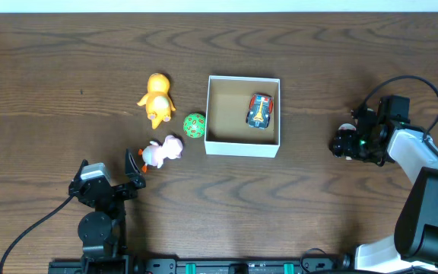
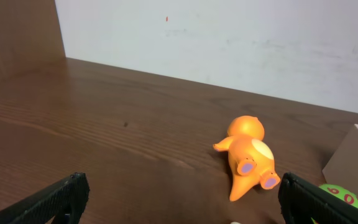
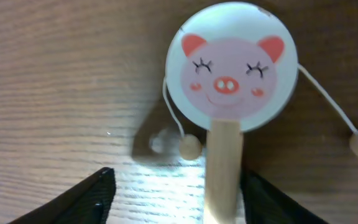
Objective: Pack container
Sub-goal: 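Lift the rattle and carry it over the white box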
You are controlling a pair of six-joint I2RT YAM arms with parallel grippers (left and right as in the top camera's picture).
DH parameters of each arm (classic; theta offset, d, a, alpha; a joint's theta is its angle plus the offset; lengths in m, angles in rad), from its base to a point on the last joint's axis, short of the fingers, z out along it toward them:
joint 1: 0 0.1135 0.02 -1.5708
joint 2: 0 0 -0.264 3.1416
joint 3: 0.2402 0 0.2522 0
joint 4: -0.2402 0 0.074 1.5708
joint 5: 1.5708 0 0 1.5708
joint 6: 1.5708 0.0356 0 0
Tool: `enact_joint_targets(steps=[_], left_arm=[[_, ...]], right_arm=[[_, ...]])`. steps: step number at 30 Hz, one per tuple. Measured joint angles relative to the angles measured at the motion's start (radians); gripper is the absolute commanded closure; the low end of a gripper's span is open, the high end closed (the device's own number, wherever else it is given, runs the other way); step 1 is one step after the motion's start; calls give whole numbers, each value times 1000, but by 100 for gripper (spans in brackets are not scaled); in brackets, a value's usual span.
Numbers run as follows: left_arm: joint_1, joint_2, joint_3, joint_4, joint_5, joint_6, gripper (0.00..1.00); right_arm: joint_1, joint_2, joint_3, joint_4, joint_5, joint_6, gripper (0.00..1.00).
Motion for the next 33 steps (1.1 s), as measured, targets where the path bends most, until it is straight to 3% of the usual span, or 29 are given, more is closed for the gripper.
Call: enact_joint_targets(steps=[12,24,27,33], left_arm=[[0,0,0,0,0,0,2],[0,0,0,0,0,0,2],[0,0,0,0,0,0,2],[0,0,0,0,0,0,2]], right_arm=[[0,-1,0,-15,145,37,62],[0,0,-3,6,191,45,72],[0,0,-4,8,196,44,82],[0,0,0,-7,185,56,83]])
